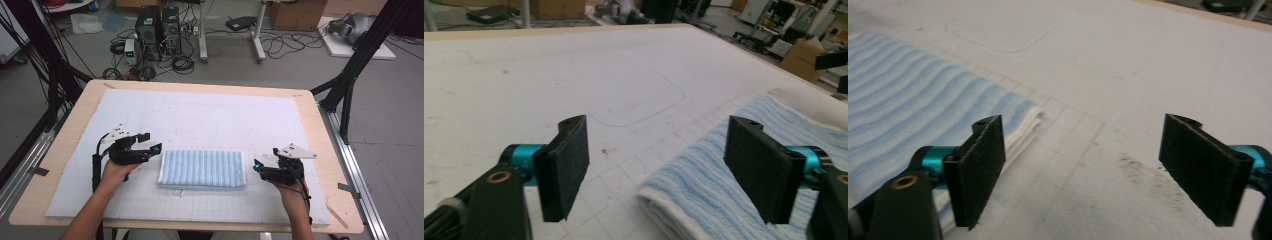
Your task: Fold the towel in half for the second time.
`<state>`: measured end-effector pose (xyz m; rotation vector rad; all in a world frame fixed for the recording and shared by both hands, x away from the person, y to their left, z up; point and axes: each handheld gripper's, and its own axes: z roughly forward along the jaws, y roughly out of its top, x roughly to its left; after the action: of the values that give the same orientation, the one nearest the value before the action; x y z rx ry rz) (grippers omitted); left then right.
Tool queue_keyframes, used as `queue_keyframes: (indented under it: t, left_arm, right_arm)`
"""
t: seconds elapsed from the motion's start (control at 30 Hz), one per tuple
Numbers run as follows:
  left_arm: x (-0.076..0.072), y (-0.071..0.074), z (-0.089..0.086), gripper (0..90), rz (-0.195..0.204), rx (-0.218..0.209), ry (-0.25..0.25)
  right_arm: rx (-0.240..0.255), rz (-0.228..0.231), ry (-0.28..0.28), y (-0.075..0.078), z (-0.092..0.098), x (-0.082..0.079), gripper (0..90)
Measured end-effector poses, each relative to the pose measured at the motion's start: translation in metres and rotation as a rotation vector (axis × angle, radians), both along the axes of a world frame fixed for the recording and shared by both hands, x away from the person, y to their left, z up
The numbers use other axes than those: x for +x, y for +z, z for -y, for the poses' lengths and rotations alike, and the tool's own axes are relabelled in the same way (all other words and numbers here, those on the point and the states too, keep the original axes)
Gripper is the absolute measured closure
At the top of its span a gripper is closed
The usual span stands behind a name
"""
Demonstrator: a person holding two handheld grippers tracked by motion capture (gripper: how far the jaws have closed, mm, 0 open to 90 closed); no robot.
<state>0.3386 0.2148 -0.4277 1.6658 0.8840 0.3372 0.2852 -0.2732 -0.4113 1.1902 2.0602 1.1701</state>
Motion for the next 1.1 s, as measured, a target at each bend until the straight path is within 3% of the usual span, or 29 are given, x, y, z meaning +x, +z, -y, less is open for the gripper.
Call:
queue_keyframes:
  t: [0.13, 0.37, 0.7, 1.1]
  left_arm:
    - [-0.002, 0.003, -0.012, 20.6, 0.051, 0.002, 0.006]
    - [-0.01, 0.006, -0.022, 21.2, 0.084, -0.007, 0.023]
    - [-0.017, 0.007, -0.031, 22.4, 0.103, 0.008, 0.035]
    - [-0.014, 0.006, -0.029, 23.2, 0.097, 0.015, 0.036]
  right_arm:
    - [-0.012, 0.001, -0.013, 0.0, 0.008, 0.0, 11.9]
    - [-0.007, 0.006, -0.011, 0.003, 0.011, 0.002, 11.1]
    - [0.012, 0.031, -0.046, 0.01, 0.015, 0.0, 11.1]
    - [0.021, 0.016, -0.051, 0.005, 0.018, 0.001, 11.1]
